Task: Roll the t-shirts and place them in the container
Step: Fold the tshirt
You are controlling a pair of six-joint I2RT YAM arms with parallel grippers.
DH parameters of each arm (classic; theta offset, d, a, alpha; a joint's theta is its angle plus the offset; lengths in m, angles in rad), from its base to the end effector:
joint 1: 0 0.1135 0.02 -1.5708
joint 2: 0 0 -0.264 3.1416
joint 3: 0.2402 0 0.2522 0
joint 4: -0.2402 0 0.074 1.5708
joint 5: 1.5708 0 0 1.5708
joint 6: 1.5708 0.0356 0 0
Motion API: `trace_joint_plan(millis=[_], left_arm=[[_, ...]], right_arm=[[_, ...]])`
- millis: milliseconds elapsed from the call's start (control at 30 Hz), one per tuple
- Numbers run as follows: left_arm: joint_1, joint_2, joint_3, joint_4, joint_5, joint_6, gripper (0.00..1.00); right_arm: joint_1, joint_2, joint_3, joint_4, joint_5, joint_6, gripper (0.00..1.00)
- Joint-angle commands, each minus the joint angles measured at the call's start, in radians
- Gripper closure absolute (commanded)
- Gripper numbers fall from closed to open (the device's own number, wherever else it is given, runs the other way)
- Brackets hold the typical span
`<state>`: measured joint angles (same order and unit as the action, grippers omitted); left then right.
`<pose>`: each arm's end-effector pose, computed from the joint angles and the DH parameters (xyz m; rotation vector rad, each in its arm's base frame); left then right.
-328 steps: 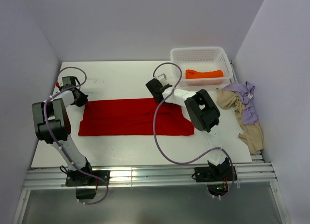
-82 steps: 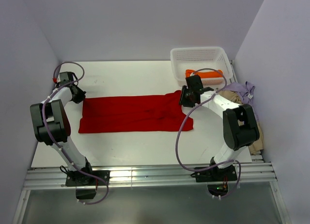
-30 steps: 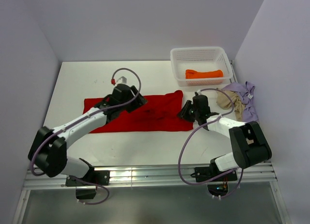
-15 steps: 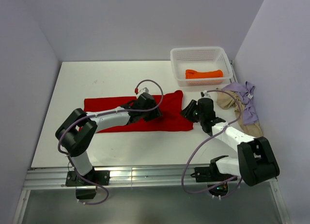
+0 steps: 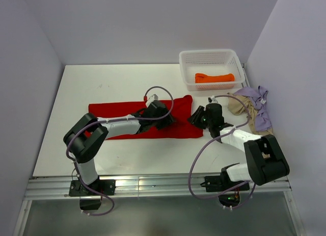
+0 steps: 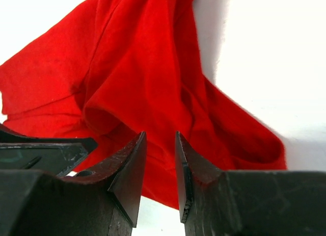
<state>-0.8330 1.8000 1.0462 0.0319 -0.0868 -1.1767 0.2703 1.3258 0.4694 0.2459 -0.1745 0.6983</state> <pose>0.2591 -0.2804 0.1743 -0.4708 2.4289 -0.8860 0.2404 0.0730 0.1613 0.3803 2.2358 0.7247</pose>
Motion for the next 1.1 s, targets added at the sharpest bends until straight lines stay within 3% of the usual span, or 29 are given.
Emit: trace_joint_plan(millis=[0, 500, 1067], left_arm=[[-0.031, -0.013, -0.032, 0.111, -0.042, -0.055, 0.41], [-0.098, 0.016, -0.072, 0.123, -0.209, -0.231, 0.41], [-0.123, 0.085, 0.064, 0.023, -0.407, -0.210, 0.44]], right_arm=[[-0.008, 0.018, 0.011, 0.093, -0.049, 0.003, 0.64], [-0.009, 0.046, 0.029, 0.093, -0.056, -0.002, 0.65], [-0.022, 0.092, 0.040, 0.107, -0.095, 0.013, 0.66]])
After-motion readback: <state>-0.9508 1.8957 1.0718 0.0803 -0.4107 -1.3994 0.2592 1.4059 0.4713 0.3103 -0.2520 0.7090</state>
